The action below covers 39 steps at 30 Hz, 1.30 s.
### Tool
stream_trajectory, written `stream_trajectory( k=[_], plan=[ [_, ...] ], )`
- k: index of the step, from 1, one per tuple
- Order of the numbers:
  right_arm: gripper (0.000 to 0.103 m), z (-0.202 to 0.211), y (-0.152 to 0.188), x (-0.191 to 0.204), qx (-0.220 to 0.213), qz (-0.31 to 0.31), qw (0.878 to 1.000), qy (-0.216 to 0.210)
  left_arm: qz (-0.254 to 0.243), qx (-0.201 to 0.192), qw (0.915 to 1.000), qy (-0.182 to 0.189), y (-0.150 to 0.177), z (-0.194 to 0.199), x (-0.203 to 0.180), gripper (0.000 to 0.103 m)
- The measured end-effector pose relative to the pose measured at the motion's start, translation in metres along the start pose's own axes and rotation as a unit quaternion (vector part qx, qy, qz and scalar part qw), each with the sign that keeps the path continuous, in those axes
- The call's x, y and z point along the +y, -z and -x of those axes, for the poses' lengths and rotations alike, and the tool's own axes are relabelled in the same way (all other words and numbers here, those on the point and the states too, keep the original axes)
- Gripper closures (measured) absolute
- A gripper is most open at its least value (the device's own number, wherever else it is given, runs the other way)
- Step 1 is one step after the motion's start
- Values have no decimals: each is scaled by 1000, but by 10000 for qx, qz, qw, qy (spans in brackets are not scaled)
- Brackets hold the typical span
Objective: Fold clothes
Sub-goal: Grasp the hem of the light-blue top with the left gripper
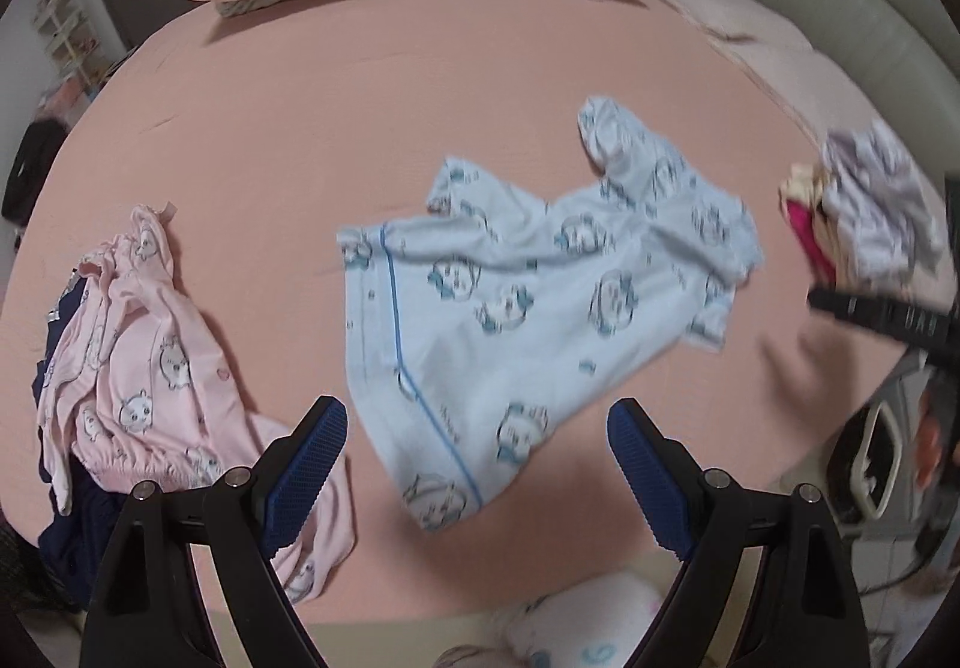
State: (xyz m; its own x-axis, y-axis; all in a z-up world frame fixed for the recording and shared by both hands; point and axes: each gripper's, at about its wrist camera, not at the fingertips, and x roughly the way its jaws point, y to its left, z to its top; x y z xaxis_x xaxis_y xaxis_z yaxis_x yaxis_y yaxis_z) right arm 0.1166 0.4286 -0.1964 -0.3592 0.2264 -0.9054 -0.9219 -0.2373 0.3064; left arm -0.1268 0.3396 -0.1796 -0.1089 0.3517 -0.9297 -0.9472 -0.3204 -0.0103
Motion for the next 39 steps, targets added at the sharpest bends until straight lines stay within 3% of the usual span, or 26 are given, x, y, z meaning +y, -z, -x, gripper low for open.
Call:
stream_trajectory(
  k=[9, 20, 23, 30, 32, 37, 39],
  plan=[
    [42, -18, 1, 9, 264, -96, 9995, -151, -235, 313, 9992, -55, 27, -23, -1, 14],
    [41, -59, 10, 26, 750, -256, 9946, -670, -158, 953, 9953, 1, 29, -64, 1, 14],
    [41, -70, 11, 25, 942, -521, 9887, -1041, -228, 1156, 9930, 97, 28, -75, -1, 14],
    [41, -86, 13, 29, 1052, -742, 9830, -1311, -321, 1571, 9867, 254, 31, -97, -5, 15],
    [41, -88, 13, 31, 1026, -782, 9826, -1334, -275, 1528, 9876, 247, 30, -97, -4, 19],
    [41, -92, 15, 41, 984, -925, 9799, -1470, -161, 1277, 9916, 91, 22, -95, 1, 45],
    [41, -92, 16, 46, 980, -910, 9791, -1529, -114, 1175, 9930, 86, 19, -94, 1, 50]
  ],
)
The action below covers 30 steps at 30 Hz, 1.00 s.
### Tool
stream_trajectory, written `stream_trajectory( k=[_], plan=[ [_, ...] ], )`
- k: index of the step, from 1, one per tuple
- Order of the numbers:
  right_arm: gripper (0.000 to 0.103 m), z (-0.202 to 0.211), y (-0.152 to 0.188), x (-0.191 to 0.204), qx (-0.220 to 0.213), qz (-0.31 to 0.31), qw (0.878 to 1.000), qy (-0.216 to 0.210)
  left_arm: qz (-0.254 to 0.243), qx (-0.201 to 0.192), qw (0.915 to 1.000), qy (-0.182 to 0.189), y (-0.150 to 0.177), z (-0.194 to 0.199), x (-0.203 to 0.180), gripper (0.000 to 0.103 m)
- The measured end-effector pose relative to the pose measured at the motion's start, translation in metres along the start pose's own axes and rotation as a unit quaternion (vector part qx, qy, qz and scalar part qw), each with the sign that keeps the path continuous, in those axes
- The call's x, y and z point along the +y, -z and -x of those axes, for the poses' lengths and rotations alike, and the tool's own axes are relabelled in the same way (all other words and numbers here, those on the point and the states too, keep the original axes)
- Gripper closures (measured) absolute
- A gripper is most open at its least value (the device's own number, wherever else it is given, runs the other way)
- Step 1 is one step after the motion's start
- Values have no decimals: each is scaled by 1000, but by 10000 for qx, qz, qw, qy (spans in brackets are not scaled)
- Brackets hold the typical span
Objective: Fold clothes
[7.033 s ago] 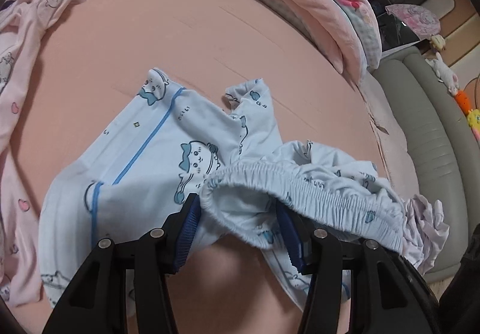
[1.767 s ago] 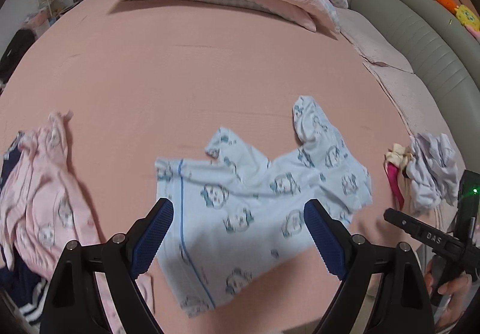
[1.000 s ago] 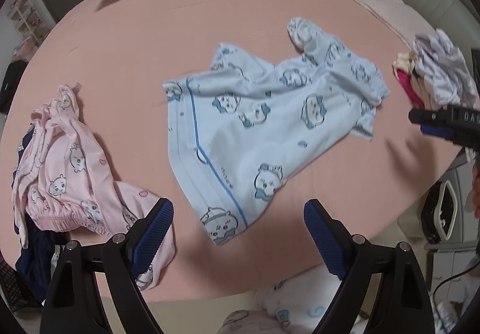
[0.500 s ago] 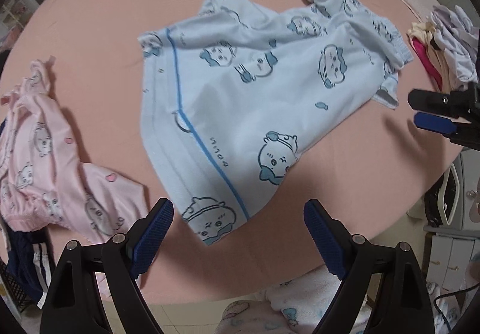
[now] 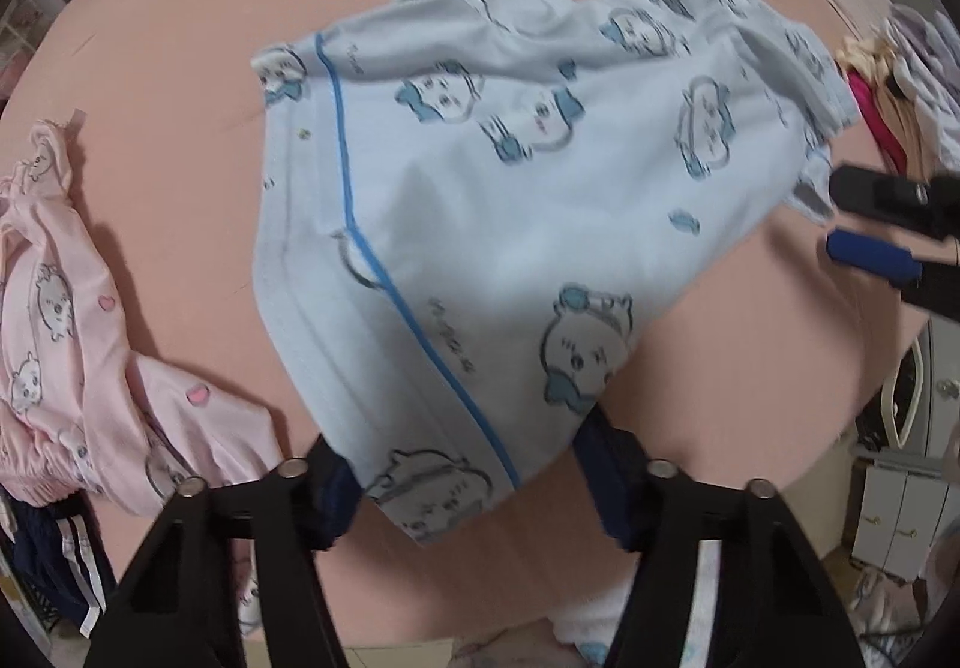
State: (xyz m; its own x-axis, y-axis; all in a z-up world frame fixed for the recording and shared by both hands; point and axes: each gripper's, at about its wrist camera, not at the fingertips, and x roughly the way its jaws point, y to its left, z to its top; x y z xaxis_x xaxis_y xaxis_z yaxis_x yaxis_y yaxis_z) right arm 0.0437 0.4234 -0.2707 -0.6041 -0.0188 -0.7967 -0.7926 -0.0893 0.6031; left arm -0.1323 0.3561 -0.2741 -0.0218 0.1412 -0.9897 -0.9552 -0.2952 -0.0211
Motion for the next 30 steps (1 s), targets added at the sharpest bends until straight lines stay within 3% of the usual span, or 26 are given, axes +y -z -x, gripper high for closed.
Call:
stream_trajectory(
  k=[3, 7, 10, 14, 21, 30],
  plan=[
    [41, -4, 3, 6, 6, 30, 10000, -86, -7, -211, 9998, -37, -1, 1, -4, 59],
    [41, -9, 6, 10, -18, -7, 9997, -263, 137, -666, 9977, 73, 4, 7, -7, 81],
    [41, -18, 10, 11, 21, -104, 9989, -455, 566, -1164, 9907, 424, 7, 20, 4, 83],
    [41, -30, 15, 8, -35, -378, 9969, -691, 948, -1352, 9840, 674, 12, 26, 16, 83],
    [41, -39, 13, 0, -341, -874, 9897, -1082, 937, -1300, 9851, 623, 13, 25, 17, 83],
    [41, -26, -10, -5, -836, -1000, 9846, -1162, 1047, -1547, 9812, 488, 7, 33, 19, 83]
  ],
)
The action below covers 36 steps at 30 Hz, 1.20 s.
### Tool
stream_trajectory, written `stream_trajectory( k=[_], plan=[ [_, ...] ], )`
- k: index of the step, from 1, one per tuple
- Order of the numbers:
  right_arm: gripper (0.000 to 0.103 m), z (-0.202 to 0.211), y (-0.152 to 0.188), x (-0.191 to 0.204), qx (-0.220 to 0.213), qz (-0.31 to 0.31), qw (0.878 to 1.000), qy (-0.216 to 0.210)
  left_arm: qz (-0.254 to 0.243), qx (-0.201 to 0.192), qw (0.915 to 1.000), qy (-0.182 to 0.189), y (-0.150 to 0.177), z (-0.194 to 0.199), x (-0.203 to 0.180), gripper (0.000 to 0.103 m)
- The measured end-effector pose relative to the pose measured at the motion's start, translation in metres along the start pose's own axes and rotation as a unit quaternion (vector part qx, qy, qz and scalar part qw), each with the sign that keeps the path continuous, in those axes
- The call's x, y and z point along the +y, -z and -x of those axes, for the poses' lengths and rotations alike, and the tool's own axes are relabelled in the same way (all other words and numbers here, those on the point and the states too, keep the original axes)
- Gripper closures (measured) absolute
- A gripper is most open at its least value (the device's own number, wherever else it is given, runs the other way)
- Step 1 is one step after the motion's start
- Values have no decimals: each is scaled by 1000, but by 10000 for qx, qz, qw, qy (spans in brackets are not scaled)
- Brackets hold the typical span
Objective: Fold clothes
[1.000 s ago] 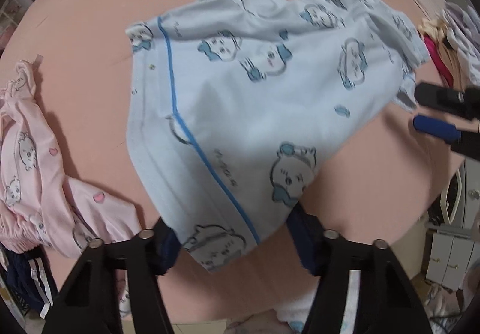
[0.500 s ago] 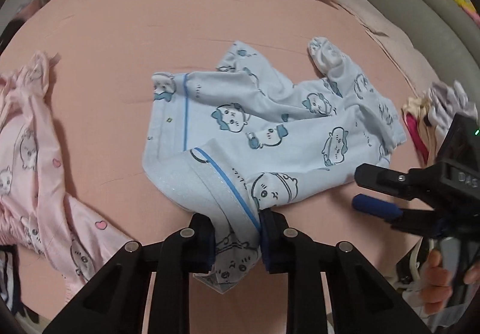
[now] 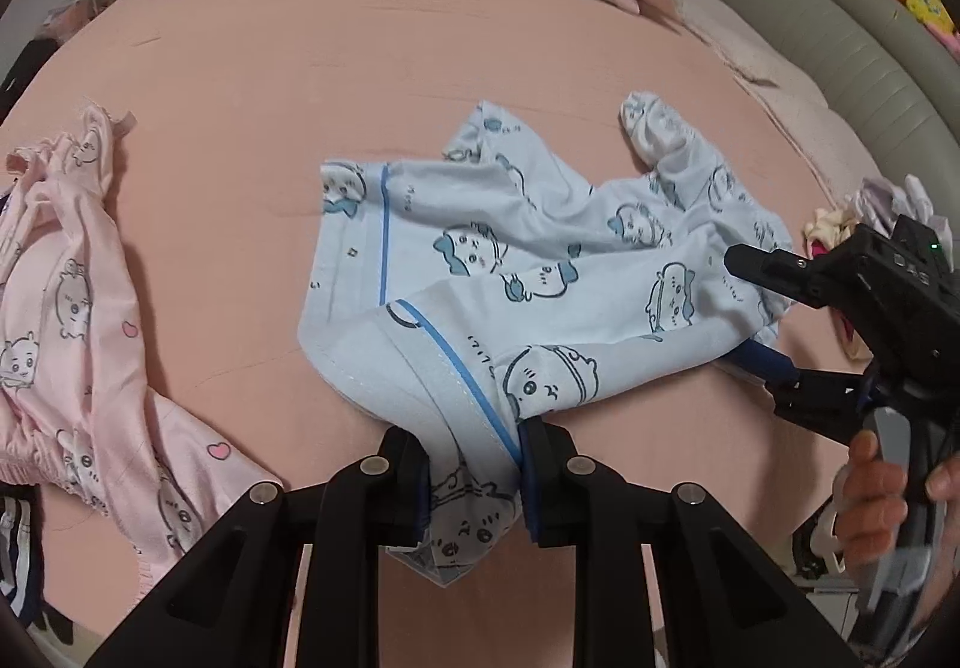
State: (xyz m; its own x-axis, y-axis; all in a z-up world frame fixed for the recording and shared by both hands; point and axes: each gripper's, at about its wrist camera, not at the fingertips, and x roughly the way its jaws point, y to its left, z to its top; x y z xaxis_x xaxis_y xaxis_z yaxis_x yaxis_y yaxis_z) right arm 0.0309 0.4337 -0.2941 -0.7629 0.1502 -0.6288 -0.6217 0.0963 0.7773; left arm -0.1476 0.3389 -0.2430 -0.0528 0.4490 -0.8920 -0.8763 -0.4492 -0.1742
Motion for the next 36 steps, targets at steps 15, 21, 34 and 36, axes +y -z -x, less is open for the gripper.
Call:
stream_trajectory(
  k=[15, 21, 34, 36],
  plan=[
    [42, 17, -29, -13, -452, -228, 9986, -170, 106, 271, 9993, -216, -1, -15, 1, 83],
    [82, 14, -29, -1, -517, 411, 9971, 389, 97, 266, 9992, -279, -1, -15, 0, 83],
    [93, 31, -21, 37, -295, 1236, 9915, 294, 221, -464, 9986, 93, -10, 14, -1, 84],
    [93, 33, -21, 43, -277, 1339, 9901, 313, 336, -463, 9982, 189, -11, 17, 3, 84]
  ],
)
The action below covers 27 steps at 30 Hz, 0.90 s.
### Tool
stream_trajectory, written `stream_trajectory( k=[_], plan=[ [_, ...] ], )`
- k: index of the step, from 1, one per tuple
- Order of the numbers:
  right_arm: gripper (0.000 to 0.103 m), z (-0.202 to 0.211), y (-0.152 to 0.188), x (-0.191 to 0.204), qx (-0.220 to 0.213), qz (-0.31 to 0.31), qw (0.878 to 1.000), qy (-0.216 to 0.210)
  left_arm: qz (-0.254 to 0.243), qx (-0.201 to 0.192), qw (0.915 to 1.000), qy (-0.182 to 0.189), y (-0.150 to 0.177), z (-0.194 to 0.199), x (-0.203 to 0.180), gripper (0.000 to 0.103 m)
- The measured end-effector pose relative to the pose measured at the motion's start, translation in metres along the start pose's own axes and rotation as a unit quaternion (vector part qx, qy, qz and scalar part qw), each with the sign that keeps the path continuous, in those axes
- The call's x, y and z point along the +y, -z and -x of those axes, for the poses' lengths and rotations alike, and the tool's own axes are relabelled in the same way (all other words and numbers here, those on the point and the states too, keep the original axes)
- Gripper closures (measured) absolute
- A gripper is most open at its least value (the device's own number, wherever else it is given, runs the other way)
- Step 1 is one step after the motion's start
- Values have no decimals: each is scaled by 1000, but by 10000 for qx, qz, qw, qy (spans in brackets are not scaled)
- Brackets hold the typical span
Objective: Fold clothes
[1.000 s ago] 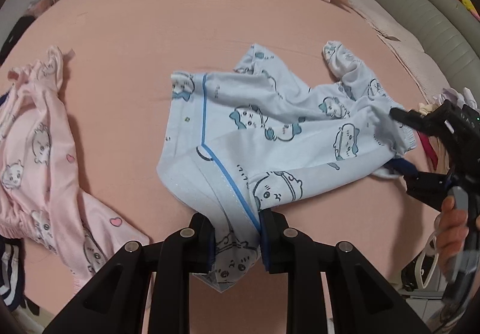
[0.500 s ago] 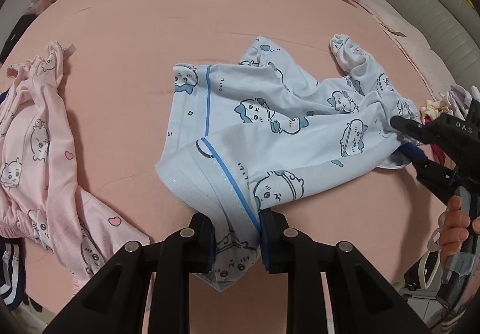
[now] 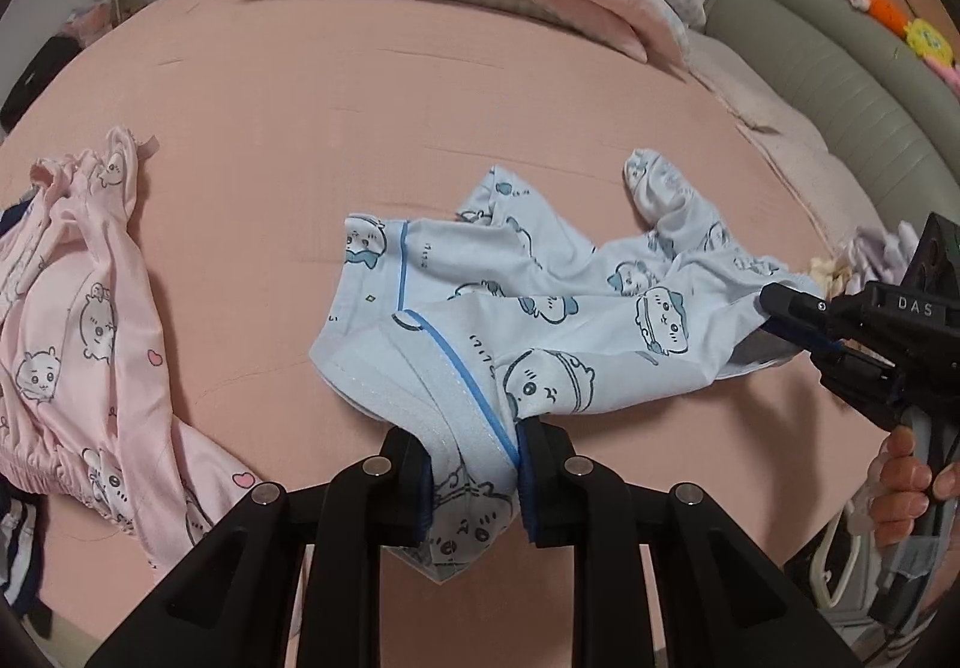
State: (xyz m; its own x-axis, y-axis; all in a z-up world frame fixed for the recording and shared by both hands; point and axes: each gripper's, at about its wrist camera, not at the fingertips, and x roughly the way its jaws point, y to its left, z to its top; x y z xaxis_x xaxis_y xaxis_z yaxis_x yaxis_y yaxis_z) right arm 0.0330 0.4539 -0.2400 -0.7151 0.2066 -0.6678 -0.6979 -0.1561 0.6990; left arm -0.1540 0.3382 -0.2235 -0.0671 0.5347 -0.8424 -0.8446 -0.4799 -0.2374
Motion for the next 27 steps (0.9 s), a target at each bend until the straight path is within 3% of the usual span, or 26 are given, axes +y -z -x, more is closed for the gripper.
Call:
stream_trajectory(
  k=[8, 14, 17, 20, 22, 27],
  plan=[
    [93, -4, -12, 10, 112, 149, 9998, 17, 348, -117, 9989, 289, -24, 7, 17, 84],
    [91, -5, -14, 12, 555, 540, 9961, 431, 107, -193, 9996, 191, -49, 2, 13, 85],
    [71, 3, -8, 14, 540, 959, 9913, 726, -45, -139, 9998, 135, -54, -2, 8, 85],
    [63, 11, -3, 20, 581, 1445, 9821, 1057, -125, -88, 9999, 32, -56, -6, 6, 85],
    [58, 18, 1, 26, 518, 1943, 9693, 1412, -118, -64, 9999, 37, -57, -7, 7, 85],
    [57, 29, 8, 34, 506, 2797, 9381, 1979, -77, -6, 9999, 81, -57, -5, 10, 85]
  ],
)
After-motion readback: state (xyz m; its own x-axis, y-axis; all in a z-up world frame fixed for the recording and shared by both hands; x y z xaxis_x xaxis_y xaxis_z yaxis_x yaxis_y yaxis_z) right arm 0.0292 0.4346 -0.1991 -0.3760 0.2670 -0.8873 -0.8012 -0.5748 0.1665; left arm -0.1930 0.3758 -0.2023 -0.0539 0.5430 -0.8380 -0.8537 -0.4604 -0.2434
